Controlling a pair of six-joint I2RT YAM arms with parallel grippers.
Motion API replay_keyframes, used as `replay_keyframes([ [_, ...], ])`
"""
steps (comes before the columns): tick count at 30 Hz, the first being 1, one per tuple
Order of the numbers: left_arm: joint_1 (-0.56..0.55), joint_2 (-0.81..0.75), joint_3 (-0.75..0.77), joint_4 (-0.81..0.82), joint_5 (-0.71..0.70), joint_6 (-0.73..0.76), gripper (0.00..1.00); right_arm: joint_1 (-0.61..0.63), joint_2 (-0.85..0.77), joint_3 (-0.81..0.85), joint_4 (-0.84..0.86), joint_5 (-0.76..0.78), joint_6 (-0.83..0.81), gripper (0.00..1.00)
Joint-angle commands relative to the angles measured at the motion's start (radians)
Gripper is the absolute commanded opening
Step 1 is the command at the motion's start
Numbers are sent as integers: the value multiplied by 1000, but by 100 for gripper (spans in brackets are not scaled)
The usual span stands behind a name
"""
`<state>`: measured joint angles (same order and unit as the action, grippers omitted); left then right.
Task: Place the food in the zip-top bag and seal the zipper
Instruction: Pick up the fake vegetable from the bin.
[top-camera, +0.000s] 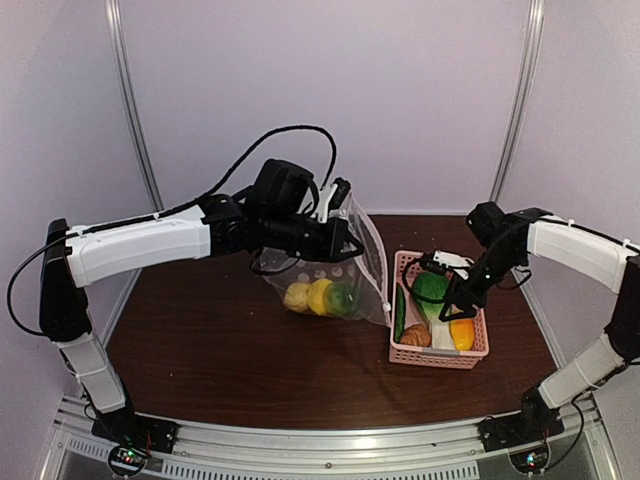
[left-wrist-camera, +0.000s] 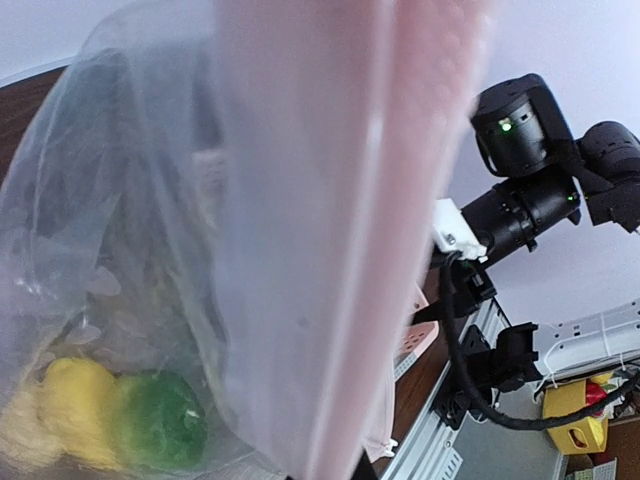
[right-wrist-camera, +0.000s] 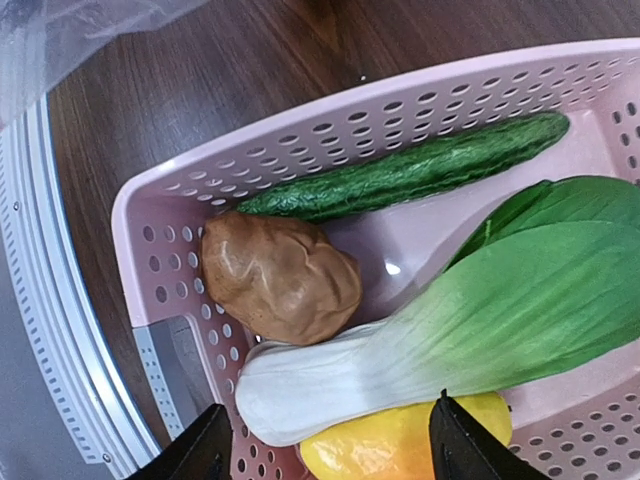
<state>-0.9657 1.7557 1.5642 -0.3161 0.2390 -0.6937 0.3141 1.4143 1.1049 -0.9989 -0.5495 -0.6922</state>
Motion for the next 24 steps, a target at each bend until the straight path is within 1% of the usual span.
replay_keyframes([
  [1, 7, -51, -19, 12, -21, 5, 0, 20, 92, -12, 2, -36, -69, 68],
  [3, 7, -58, -24, 10, -32, 5, 0, 32, 127, -8, 17, -50, -67, 68],
  [5, 10, -65, -27, 7, -39, 8, 0, 50, 150, -11, 36, -46, -76, 70],
  [12, 15, -75, -31, 2, -51, 6, 0, 118, 204, -31, 115, 24, -123, 76],
  [18, 16, -78, -32, 0, -53, 4, 0, 138, 290, -24, 118, 15, -149, 79],
  [21, 16, -79, -35, -2, -57, 4, 0, 145, 307, -33, 135, 17, -149, 79],
  [22, 16, -79, -36, -3, -58, 5, 0, 146, 310, -35, 143, 15, -147, 78],
  [24, 16, -79, -38, -2, -61, 3, 0, 146, 312, -37, 152, 6, -144, 72],
])
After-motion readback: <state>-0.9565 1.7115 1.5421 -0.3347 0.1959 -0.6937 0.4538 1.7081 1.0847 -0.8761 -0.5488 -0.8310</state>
